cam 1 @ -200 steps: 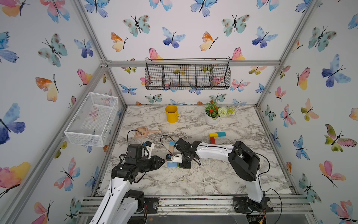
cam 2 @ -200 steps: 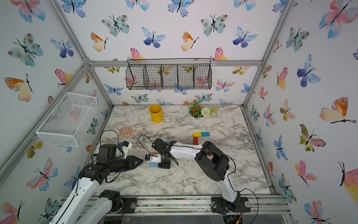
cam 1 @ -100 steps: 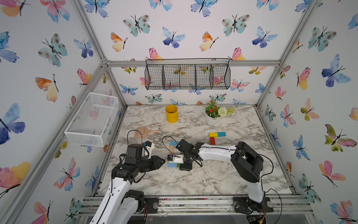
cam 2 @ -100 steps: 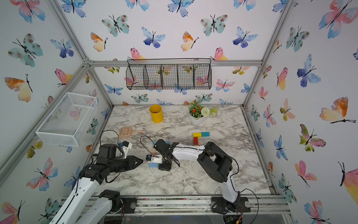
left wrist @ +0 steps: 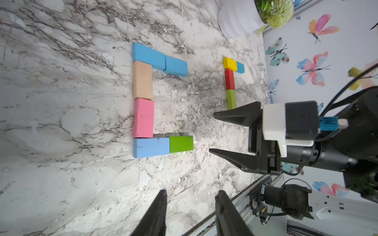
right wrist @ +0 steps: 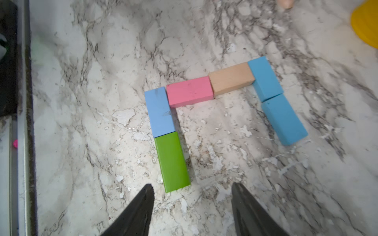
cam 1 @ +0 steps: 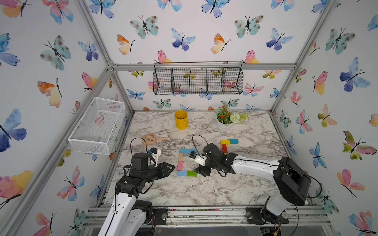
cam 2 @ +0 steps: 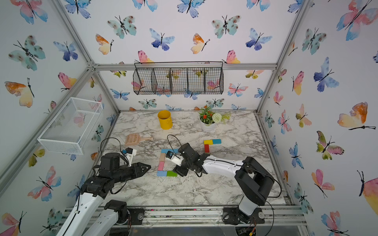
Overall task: Assemble the letter c with building blocks
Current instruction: Assemble the building block at the center of the board, then reset both arms
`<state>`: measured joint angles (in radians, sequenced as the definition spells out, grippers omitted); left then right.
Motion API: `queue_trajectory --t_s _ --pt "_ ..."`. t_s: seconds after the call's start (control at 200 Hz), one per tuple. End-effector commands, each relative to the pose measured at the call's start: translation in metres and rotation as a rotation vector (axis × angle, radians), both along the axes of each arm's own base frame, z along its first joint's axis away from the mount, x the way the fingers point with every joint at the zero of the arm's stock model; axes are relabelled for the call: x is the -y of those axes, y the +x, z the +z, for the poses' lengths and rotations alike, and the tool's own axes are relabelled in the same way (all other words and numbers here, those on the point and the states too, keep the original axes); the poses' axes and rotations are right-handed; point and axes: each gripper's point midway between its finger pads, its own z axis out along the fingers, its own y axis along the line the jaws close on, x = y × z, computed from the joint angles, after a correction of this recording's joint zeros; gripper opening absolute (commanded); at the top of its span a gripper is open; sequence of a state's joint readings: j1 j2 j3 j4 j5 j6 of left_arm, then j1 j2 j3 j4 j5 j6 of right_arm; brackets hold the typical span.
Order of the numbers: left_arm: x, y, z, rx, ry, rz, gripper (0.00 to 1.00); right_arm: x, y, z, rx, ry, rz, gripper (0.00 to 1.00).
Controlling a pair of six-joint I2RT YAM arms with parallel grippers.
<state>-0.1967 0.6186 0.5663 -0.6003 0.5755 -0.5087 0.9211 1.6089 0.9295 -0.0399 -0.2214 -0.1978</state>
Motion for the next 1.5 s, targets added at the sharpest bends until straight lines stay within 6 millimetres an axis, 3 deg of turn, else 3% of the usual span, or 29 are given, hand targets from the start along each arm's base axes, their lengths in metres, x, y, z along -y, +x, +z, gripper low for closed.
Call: queue_trajectory --t_s 0.0,0.325,0.546,0.696,0.861,1.026,1.131,1.341,1.496 --pt "0.009 0.007 0.012 0.035 -0.105 0.01 0.42 0.0 0.015 0.024 -0.032 0.138 -0.091 0.63" --pt "-0.005 0.036 0.039 0.186 -0.058 0.114 0.49 0.05 0.056 0.036 -0.123 0.24 -0.331 0.58" --pt "-0.063 0.063 0.046 0.318 0.179 0.401 0.56 0.109 0.093 0.045 -0.09 0.285 -0.594 0.61" --pt "-0.102 0.073 0.051 0.414 0.35 0.562 0.57 0.172 0.119 0.053 0.0 0.289 -0.844 0.59" --pt "-0.133 0.081 0.042 0.456 0.483 0.698 0.62 0.237 0.133 0.066 0.096 0.328 -1.08 0.6" --pt "-0.162 0.085 0.03 0.511 0.611 0.802 0.75 0.291 0.14 0.077 0.252 0.27 -1.238 0.65" --pt "-0.181 0.087 0.019 0.532 0.684 0.83 0.77 0.313 0.145 0.079 0.361 0.199 -1.261 0.69" --pt "-0.208 0.095 -0.004 0.535 0.579 0.933 0.78 0.348 0.15 0.063 0.467 0.24 -1.314 0.72" --pt "-0.208 0.108 -0.016 0.551 0.606 0.907 0.72 0.37 0.148 0.05 0.459 0.315 -1.356 0.71"
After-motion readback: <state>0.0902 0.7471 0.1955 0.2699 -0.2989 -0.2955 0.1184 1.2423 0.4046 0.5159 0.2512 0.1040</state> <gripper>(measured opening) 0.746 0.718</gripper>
